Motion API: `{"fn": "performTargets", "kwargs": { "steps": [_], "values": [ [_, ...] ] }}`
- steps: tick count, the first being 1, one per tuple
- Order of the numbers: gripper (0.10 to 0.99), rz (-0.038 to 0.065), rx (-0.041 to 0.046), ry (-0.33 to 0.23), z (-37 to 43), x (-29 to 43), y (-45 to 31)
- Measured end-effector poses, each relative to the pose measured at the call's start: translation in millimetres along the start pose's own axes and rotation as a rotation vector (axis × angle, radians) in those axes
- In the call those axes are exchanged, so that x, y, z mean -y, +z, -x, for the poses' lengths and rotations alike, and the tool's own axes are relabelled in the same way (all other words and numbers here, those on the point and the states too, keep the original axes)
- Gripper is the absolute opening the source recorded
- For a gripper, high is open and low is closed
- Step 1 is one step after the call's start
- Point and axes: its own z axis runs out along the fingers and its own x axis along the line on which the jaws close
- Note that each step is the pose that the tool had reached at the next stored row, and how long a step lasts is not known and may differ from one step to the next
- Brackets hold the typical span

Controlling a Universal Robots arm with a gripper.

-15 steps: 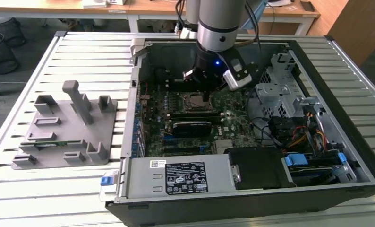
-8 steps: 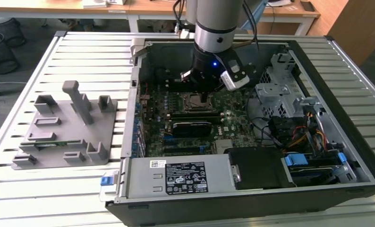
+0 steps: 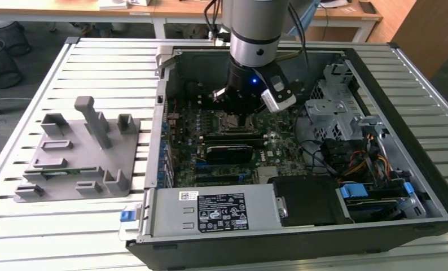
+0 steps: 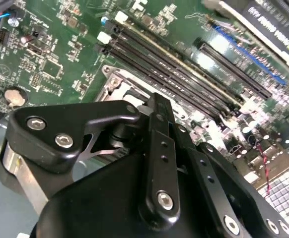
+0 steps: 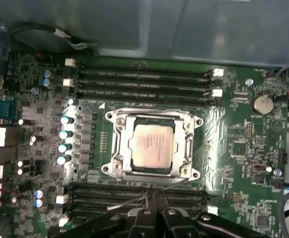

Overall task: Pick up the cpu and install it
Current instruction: 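Install the second cpu locking lever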

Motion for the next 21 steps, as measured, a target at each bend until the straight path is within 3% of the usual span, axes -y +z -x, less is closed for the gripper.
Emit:
{"fn": "performTargets", "kwargs": {
  "steps": [9,17,19,21],
  "values": [
    [0.106,0.000,-0.0001,0.000,-14.0,1.5,1.1],
    [0.106,0.001,-0.0012,0.000,-17.6,1.6,10.0],
    [0.106,0.006,-0.0023,0.000,-17.8,1.9,11.2],
    [0.106,0.020,-0.0025,0.000,-17.8,2.7,12.0]
  ]
}}
